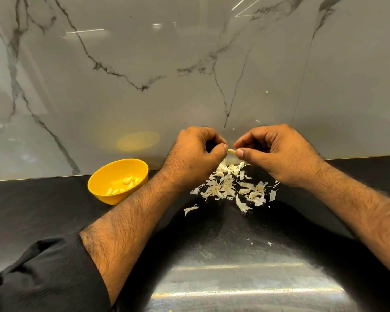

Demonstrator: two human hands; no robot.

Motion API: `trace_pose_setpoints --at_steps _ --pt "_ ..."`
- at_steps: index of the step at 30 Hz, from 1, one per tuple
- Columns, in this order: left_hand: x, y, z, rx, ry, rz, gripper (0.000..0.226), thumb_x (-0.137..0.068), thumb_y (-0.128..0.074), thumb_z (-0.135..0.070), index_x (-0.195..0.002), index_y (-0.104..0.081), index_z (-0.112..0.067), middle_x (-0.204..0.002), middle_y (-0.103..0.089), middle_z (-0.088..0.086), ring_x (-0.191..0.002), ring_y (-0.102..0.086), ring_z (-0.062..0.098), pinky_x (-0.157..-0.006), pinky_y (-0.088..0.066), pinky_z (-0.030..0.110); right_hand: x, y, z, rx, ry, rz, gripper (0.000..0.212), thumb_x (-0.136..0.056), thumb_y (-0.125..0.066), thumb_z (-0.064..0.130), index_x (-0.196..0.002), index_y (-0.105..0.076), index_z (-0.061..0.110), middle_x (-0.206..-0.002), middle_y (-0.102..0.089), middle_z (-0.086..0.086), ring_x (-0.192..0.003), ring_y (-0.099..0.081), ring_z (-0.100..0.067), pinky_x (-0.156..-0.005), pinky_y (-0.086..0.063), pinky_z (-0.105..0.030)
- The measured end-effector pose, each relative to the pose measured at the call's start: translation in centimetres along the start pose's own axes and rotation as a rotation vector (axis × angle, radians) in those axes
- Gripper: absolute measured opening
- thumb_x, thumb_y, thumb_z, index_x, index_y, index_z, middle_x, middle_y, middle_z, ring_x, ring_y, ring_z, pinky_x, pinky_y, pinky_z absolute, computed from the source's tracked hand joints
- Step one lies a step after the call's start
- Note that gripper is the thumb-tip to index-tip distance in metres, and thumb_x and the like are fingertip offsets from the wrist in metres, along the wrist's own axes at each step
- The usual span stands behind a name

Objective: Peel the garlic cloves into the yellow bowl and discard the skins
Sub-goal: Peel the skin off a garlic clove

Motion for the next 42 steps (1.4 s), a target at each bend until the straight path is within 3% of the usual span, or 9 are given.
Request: trace_pose_setpoints --at_steps 3,7,15,25,32,38,42 --pt "0.0 0.6 0.3 0.031 0.023 -0.017 0.009 -0.100 -0.072 -0.025 -0.094 -0.078 -0.021 -0.079 -0.075 -0.007 -0.074 -0.074 0.009 -0.070 -0.064 0.030 -0.2 0.6 -0.2 -0.033 -0.014 -0.050 0.007 -0.092 -0.079 0.030 -0.099 -0.078 0.030 -0.086 -0.077 0.012 -0.082 -0.074 -0.005 -0.081 -0.065 -0.035" --pt "0.1 0.3 -0.2 0.029 -0.016 0.045 0.010 -0.099 -0.074 -0.029 -0.098 -0.080 -0.020 -0.080 -0.076 -0.008 -0.073 -0.074 0.008 -0.069 -0.064 0.027 -0.1 0.5 0.0 -0.027 0.008 -0.039 0.007 -0.092 -0.078 0.031 -0.099 -0.078 0.031 -0.086 -0.077 0.013 -0.082 -0.073 -0.005 -0.081 -0.065 -0.036" --pt "0.1 0.0 -0.4 0.024 -0.055 0.110 0.013 -0.103 -0.069 -0.022 -0.105 -0.080 -0.014 -0.082 -0.077 -0.006 -0.070 -0.074 0.005 -0.063 -0.057 0.017 -0.1 0.4 0.3 0.022 0.042 -0.018 0.008 -0.093 -0.077 0.032 -0.100 -0.078 0.032 -0.086 -0.076 0.015 -0.084 -0.072 -0.001 -0.079 -0.063 -0.026" --pt "0.2 0.0 -0.4 0.040 -0.050 0.069 0.010 -0.100 -0.069 -0.016 -0.097 -0.078 -0.012 -0.074 -0.075 -0.001 -0.065 -0.073 0.010 -0.064 -0.064 0.028 -0.1 0.1 0.1 0.054 0.014 0.007 0.007 -0.095 -0.074 0.035 -0.100 -0.078 0.032 -0.081 -0.075 0.018 -0.078 -0.071 0.002 -0.072 -0.056 -0.019" --pt "0.2 -0.2 -0.1 0.189 0.019 0.096 0.009 -0.100 -0.070 -0.014 -0.097 -0.076 -0.008 -0.077 -0.076 0.004 -0.067 -0.075 0.016 -0.064 -0.064 0.031 -0.4 -0.6 -1.4 -0.152 -0.108 0.068 0.010 -0.099 -0.068 0.024 -0.094 -0.077 0.022 -0.077 -0.075 0.002 -0.071 -0.070 -0.013 -0.069 -0.061 -0.035" --pt "0.4 0.0 0.4 0.303 0.107 0.130 0.009 -0.098 -0.073 -0.014 -0.093 -0.077 -0.008 -0.075 -0.076 0.005 -0.061 -0.071 0.013 -0.056 -0.055 0.024 -0.2 -0.7 -0.7 -0.455 -0.072 0.168 0.021 -0.092 -0.067 0.025 -0.099 -0.077 0.007 -0.081 -0.071 -0.011 -0.072 -0.063 -0.023 -0.066 -0.056 -0.033" --pt "0.5 0.0 0.3 0.318 0.135 0.151 0.011 -0.097 -0.072 -0.011 -0.089 -0.076 -0.005 -0.073 -0.075 0.007 -0.060 -0.069 0.014 -0.054 -0.052 0.020 -0.1 -1.0 -0.8 -0.535 -0.078 0.178 0.020 -0.094 -0.065 0.022 -0.096 -0.077 0.006 -0.080 -0.068 -0.012 -0.072 -0.061 -0.026 -0.065 -0.056 -0.033"
Point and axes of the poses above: each hand's wrist, its own x-axis away from the middle knuckle, its own y-axis out of the back of the hand, z = x × y, the point moved 6 cm from there along -x, towards the middle knuckle
